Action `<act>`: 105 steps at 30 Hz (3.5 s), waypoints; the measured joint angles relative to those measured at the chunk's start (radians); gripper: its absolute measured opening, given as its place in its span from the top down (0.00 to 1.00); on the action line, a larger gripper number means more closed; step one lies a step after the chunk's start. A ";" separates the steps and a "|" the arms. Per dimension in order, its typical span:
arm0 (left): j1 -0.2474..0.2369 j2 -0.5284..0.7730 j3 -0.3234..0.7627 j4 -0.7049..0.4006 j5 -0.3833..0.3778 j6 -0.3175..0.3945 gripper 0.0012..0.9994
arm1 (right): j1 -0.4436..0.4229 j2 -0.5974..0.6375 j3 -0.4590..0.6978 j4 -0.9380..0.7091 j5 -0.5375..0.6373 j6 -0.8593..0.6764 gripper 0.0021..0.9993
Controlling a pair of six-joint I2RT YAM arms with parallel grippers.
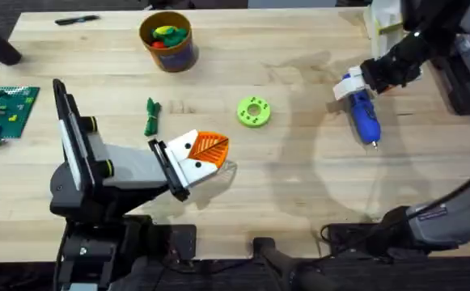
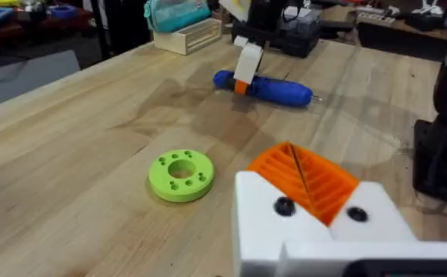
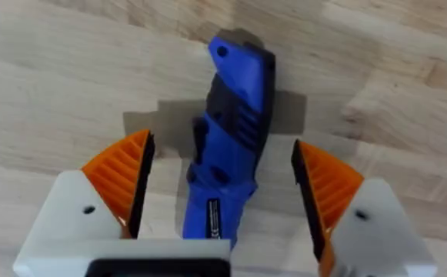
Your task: Pick up the gripper from the table and insert it into the empty holder that is missing its gripper. Then pick up a screw, insert it into the mounting hole, and use the screwdriver to tighten it. Finally, clean up the table by picking up the vegetable and placing it into the bucket.
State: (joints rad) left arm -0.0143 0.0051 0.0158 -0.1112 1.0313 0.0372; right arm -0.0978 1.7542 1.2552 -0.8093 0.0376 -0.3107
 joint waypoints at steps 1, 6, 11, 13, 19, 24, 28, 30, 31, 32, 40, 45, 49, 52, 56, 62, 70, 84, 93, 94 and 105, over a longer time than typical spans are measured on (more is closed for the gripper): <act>0.000 0.000 0.000 0.000 -0.001 0.000 0.99 | 0.000 0.012 0.000 0.005 0.001 -0.001 0.00; 0.000 0.000 0.000 0.000 -0.003 0.000 0.99 | 0.000 0.077 0.000 0.041 0.003 -0.005 0.00; 0.000 0.000 0.000 0.000 -0.003 0.000 0.99 | -0.001 0.093 0.001 0.048 -0.008 -0.005 0.01; 0.000 0.000 0.000 0.000 -0.003 0.000 0.99 | -0.002 0.095 0.002 0.047 -0.009 -0.005 0.01; 0.000 0.000 0.000 0.000 -0.003 0.000 0.99 | 0.002 0.096 0.003 0.035 -0.028 -0.008 0.35; 0.000 0.000 0.000 0.000 -0.003 0.000 0.99 | 0.002 0.097 0.003 0.024 -0.026 -0.016 0.80; 0.000 0.000 0.000 0.000 -0.003 0.000 0.99 | -0.001 0.102 0.003 0.025 -0.008 -0.013 0.98; 0.000 0.000 0.000 0.000 -0.003 0.000 0.99 | -0.001 0.102 0.003 0.025 -0.004 -0.012 0.98; 0.000 0.000 0.000 0.000 -0.003 0.000 0.99 | -0.001 0.102 0.004 0.023 -0.005 -0.012 0.98; 0.000 0.000 0.000 0.000 -0.003 0.000 0.99 | -0.001 0.102 0.004 0.021 -0.005 -0.012 0.98; 0.000 0.000 0.000 0.001 -0.003 0.000 0.99 | -0.001 0.102 0.041 -0.113 0.004 0.015 0.99; 0.000 0.000 0.000 0.000 -0.003 0.000 0.99 | 0.014 -0.014 0.142 -0.182 0.011 0.041 0.99; 0.000 0.000 0.000 0.001 -0.003 0.000 0.99 | 0.064 -0.172 0.160 -0.186 0.012 0.045 0.99; 0.000 0.000 0.000 0.001 -0.003 0.000 0.99 | 0.127 -0.287 0.163 -0.188 0.010 0.045 0.99; 0.000 0.000 0.000 0.000 -0.003 0.000 0.99 | 0.214 -0.415 0.163 -0.161 -0.044 0.045 1.00; 0.000 0.000 0.000 0.001 -0.003 0.000 0.99 | 0.317 -0.596 0.163 0.012 -0.312 0.047 1.00; 0.000 0.000 0.000 0.001 -0.003 0.000 0.99 | 0.444 -0.762 0.133 0.017 -0.451 0.076 1.00; 0.000 0.000 0.000 0.001 -0.003 0.000 0.99 | 0.582 -0.673 -0.270 0.937 -0.749 0.170 1.00; 0.000 0.000 0.000 0.001 -0.003 0.000 0.99 | 0.649 -0.629 -0.270 1.115 -0.930 0.177 1.00; 0.000 0.000 0.000 0.001 -0.003 0.000 0.99 | 0.660 -0.629 -0.270 1.124 -0.938 0.177 1.00; 0.000 0.000 0.000 0.001 -0.003 0.000 0.99 | 0.790 -0.580 -0.270 1.277 -0.963 0.171 1.00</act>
State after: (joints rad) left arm -0.0143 0.0054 0.0158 -0.1106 1.0281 0.0372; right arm 0.6918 1.1747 0.9855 0.4676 -0.9253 -0.1394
